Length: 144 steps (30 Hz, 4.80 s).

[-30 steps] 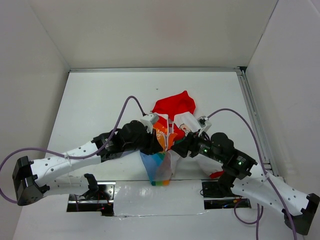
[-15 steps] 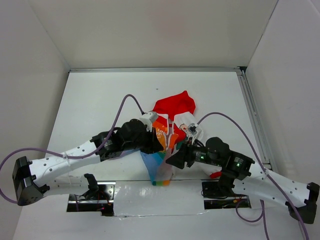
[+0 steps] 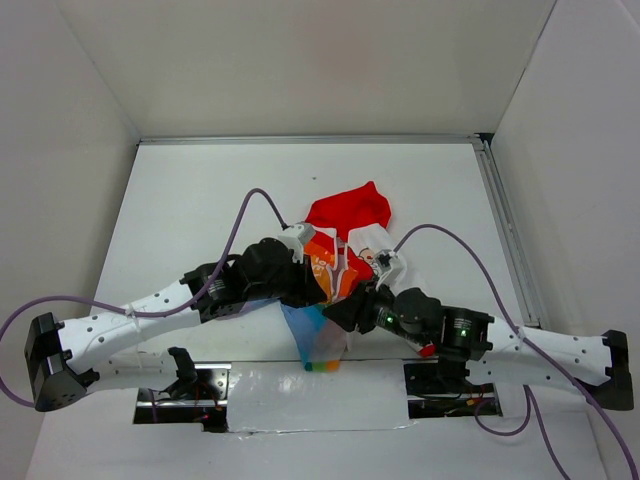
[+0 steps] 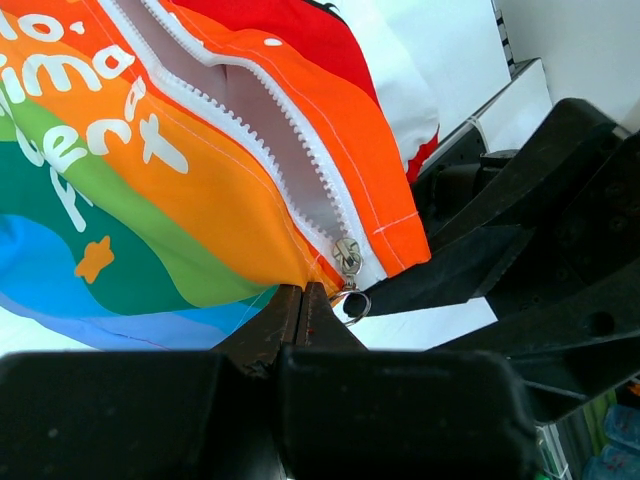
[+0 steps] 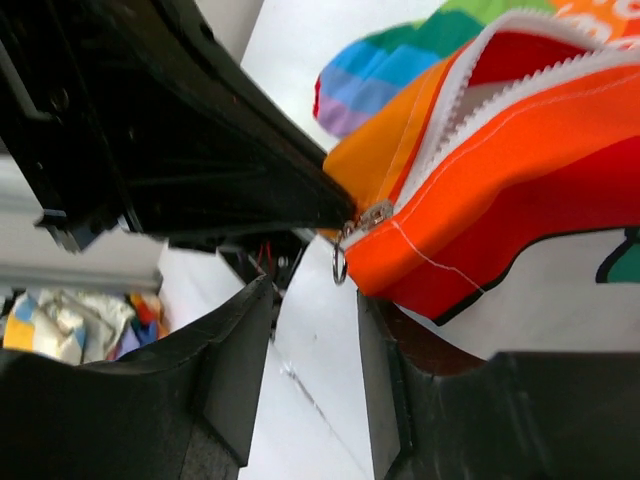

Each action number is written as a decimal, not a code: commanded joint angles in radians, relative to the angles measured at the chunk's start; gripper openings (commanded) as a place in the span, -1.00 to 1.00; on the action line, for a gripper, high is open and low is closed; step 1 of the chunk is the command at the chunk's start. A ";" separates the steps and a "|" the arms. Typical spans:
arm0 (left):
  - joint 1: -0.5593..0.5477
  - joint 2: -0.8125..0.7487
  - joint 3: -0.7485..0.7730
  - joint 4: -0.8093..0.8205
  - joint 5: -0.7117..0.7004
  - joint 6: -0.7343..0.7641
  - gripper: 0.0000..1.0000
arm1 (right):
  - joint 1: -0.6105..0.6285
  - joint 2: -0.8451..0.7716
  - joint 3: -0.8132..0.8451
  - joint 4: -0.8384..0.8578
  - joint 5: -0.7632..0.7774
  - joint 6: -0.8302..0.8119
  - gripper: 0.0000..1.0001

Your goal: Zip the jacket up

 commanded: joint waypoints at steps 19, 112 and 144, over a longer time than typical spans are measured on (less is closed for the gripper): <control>0.002 -0.037 0.022 0.017 -0.004 -0.031 -1.00 | 0.021 0.091 0.193 -0.146 0.143 0.239 -1.00; -0.144 -0.062 -0.056 0.179 -0.247 0.741 0.53 | -0.613 0.251 0.231 -0.031 -0.705 0.328 -1.00; -0.161 -0.037 -0.048 0.262 -0.295 0.834 -1.00 | -0.637 0.347 0.297 -0.154 -0.394 0.115 -1.00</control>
